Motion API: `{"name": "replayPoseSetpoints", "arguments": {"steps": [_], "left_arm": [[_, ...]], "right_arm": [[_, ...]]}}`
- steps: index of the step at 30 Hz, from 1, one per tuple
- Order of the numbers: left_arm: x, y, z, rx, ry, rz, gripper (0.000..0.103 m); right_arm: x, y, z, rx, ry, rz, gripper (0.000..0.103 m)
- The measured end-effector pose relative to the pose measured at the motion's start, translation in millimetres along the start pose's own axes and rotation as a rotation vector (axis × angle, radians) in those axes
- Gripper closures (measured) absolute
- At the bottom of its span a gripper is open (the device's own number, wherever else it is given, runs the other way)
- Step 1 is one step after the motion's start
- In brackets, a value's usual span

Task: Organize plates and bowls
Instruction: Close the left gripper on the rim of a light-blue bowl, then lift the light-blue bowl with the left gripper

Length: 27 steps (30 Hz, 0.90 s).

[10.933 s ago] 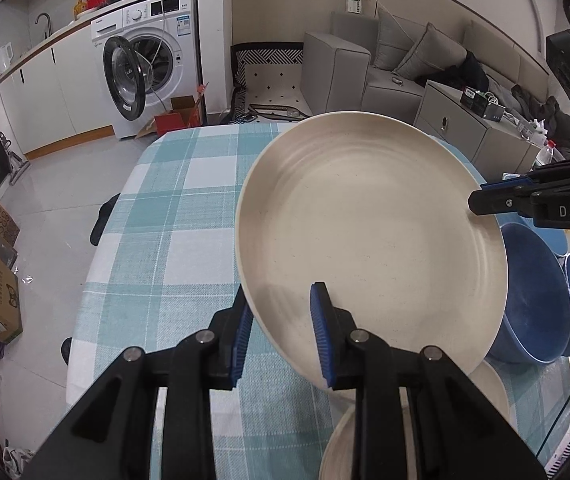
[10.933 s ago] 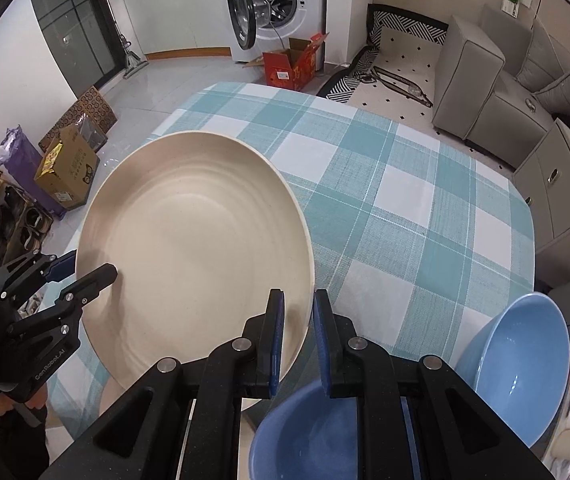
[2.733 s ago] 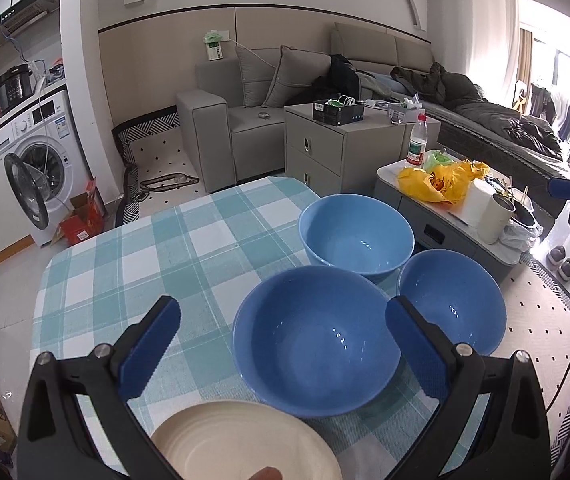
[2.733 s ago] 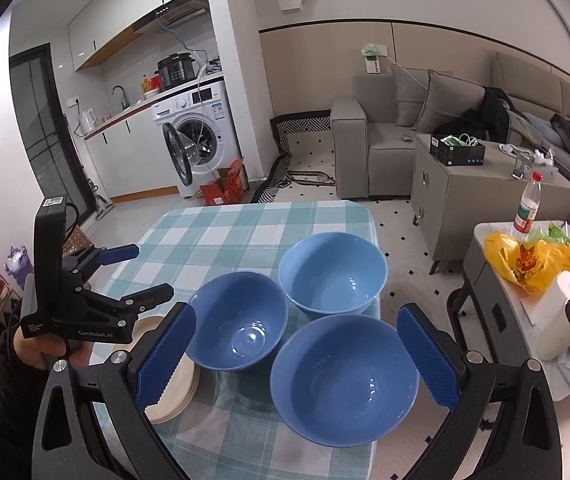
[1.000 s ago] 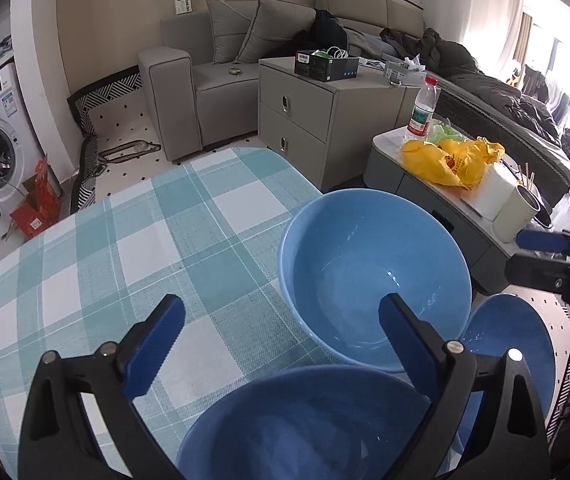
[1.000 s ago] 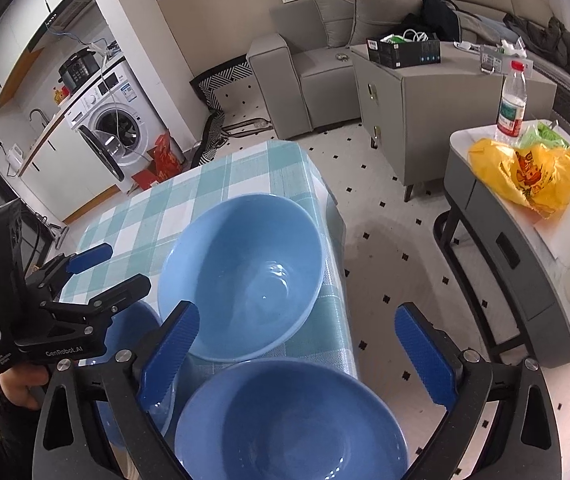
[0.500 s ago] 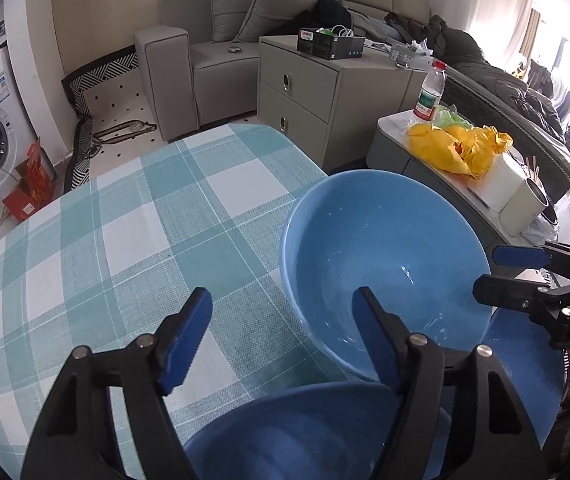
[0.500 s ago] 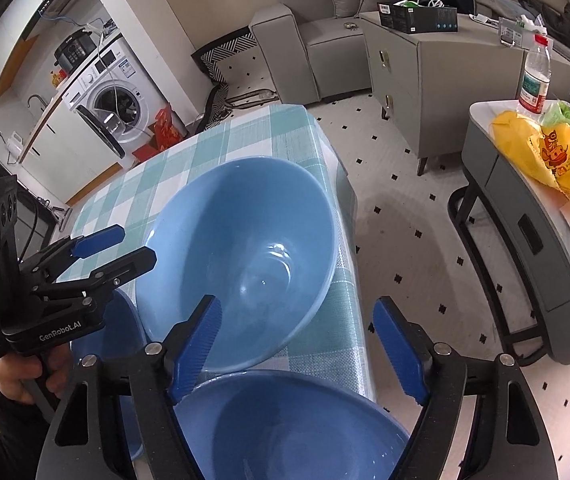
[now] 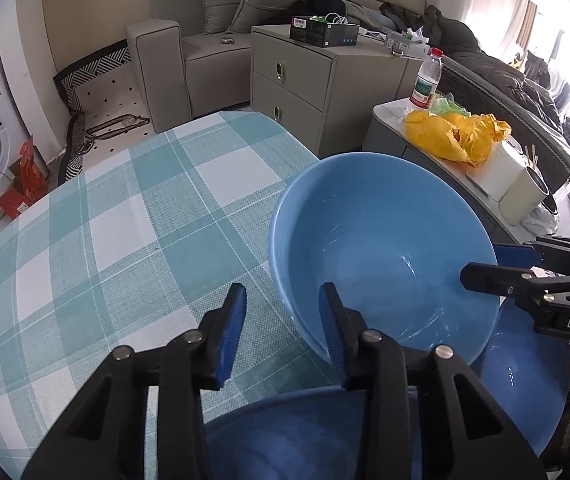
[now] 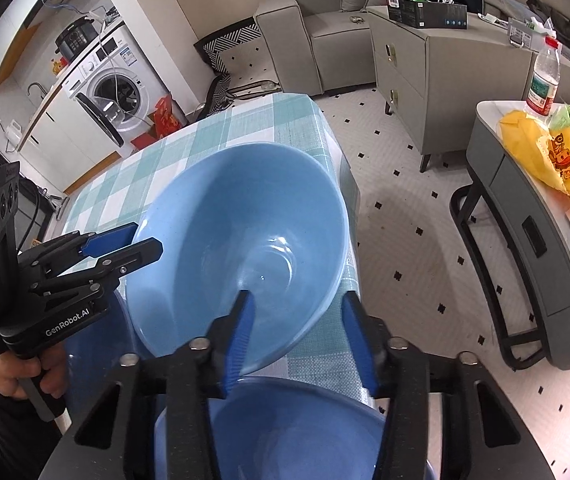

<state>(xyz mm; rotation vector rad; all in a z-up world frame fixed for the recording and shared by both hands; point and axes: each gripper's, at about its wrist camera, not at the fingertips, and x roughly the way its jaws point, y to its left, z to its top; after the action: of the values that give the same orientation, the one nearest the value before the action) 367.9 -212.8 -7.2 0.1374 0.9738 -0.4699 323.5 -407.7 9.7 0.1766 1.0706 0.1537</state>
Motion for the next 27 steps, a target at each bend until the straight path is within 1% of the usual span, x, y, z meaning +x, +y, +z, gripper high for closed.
{"name": "replayPoseSetpoints", "arguments": {"steps": [1, 4, 6, 9, 17, 27], "left_arm": [[1.0, -0.2, 0.0, 0.002, 0.002, -0.001, 0.073], [3.2, -0.6, 1.0, -0.002, 0.005, -0.013, 0.079], [3.9, -2.4, 1.6, 0.002, 0.005, -0.014, 0.082], [4.9, -5.0, 1.2, 0.016, 0.008, -0.016, 0.085], [4.6, -6.5, 0.5, 0.022, -0.001, -0.014, 0.086], [3.5, -8.5, 2.2, 0.029, -0.011, 0.006, 0.088]], "right_arm": [[0.7, 0.4, -0.2, -0.003, 0.001, 0.0, 0.063], [3.1, 1.2, -0.7, -0.014, 0.007, 0.0, 0.068], [4.9, 2.1, -0.6, -0.024, 0.008, -0.016, 0.074], [5.4, 1.8, -0.9, -0.023, 0.007, -0.03, 0.078], [5.1, 1.6, -1.8, -0.031, 0.0, -0.036, 0.079], [4.0, 1.9, -1.0, -0.025, -0.005, -0.038, 0.079]]}}
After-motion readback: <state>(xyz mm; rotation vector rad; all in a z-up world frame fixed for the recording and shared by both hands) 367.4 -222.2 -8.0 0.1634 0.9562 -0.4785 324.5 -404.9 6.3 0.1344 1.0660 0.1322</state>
